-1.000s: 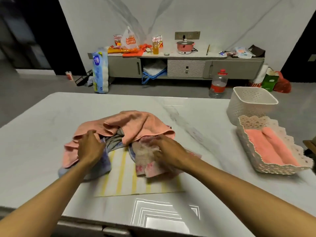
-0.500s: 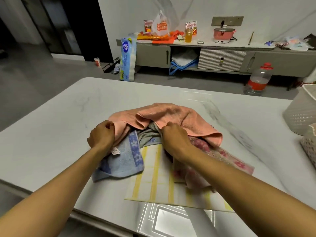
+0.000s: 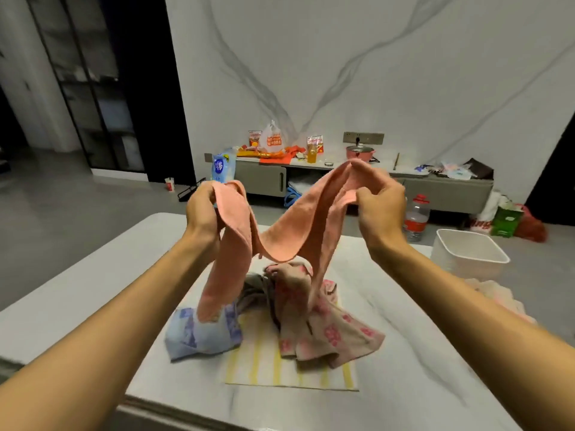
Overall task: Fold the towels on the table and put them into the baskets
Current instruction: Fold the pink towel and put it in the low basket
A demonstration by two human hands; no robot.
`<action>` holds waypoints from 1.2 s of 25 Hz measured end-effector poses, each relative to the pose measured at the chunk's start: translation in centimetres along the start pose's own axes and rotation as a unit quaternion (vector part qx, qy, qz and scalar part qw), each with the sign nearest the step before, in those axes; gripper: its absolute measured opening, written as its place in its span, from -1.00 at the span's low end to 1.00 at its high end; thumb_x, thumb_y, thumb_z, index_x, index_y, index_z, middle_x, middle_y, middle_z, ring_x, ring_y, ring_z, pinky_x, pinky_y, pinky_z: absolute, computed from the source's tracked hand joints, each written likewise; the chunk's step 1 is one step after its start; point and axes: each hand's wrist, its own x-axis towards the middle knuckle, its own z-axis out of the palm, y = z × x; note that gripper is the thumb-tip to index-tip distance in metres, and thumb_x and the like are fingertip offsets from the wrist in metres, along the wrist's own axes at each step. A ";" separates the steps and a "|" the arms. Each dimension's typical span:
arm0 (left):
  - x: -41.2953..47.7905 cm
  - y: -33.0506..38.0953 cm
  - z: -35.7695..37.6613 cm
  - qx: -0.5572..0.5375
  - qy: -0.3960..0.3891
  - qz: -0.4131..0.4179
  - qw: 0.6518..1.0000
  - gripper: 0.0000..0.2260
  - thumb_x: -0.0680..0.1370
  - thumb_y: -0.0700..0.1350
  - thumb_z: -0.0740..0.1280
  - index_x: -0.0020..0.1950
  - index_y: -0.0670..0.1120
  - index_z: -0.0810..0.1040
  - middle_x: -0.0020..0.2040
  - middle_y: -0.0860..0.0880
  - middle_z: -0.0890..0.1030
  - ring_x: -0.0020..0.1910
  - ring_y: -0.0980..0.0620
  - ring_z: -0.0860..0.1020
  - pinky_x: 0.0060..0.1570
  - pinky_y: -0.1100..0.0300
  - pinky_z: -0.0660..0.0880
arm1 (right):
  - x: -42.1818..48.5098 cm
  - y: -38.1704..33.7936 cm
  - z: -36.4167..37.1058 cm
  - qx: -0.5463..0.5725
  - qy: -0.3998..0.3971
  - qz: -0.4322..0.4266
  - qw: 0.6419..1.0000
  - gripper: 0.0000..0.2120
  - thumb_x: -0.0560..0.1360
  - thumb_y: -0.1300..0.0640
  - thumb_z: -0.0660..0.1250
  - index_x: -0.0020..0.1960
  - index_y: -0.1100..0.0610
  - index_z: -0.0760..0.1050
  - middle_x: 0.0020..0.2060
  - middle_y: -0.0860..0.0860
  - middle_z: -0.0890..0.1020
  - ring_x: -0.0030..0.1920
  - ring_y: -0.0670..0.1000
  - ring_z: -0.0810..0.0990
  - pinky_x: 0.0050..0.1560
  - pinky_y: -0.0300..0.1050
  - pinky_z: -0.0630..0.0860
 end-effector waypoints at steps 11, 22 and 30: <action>-15.7 2.9 7.3 -0.066 -0.234 -0.149 0.958 -0.64 0.46 0.11 0.33 -0.40 -0.07 0.35 -0.44 -0.03 0.41 -0.42 0.04 0.44 -0.25 0.18 0.46 | -9.3 -11.6 -18.5 0.037 -0.032 0.061 0.997 -0.75 0.51 0.38 0.26 -0.09 0.14 0.66 -0.19 0.06 0.68 -0.23 -0.06 0.62 -0.18 -0.18 0.59; -9.8 -15.9 7.3 0.217 -0.166 -0.220 0.937 -0.81 0.36 -0.52 0.16 -0.25 -0.26 0.43 -0.33 -0.19 0.45 -0.45 -0.01 0.51 -0.45 0.19 0.45 | -8.1 10.0 -23.1 -0.350 0.046 0.179 0.918 -0.55 0.39 0.44 0.12 -0.11 0.10 0.73 -0.06 0.10 0.73 0.03 0.13 0.63 -0.01 -0.18 0.46; -9.9 -27.1 4.9 0.112 -0.078 -0.287 0.948 -0.55 0.22 -0.37 0.39 0.11 -0.39 0.56 0.09 -0.40 0.59 0.01 -0.22 0.59 0.11 -0.08 0.52 | -13.2 18.6 -18.7 -0.147 -0.163 0.299 0.929 -0.80 0.41 0.32 0.37 -0.18 0.06 0.71 -0.38 -0.18 0.67 -0.30 -0.23 0.59 -0.14 -0.25 0.46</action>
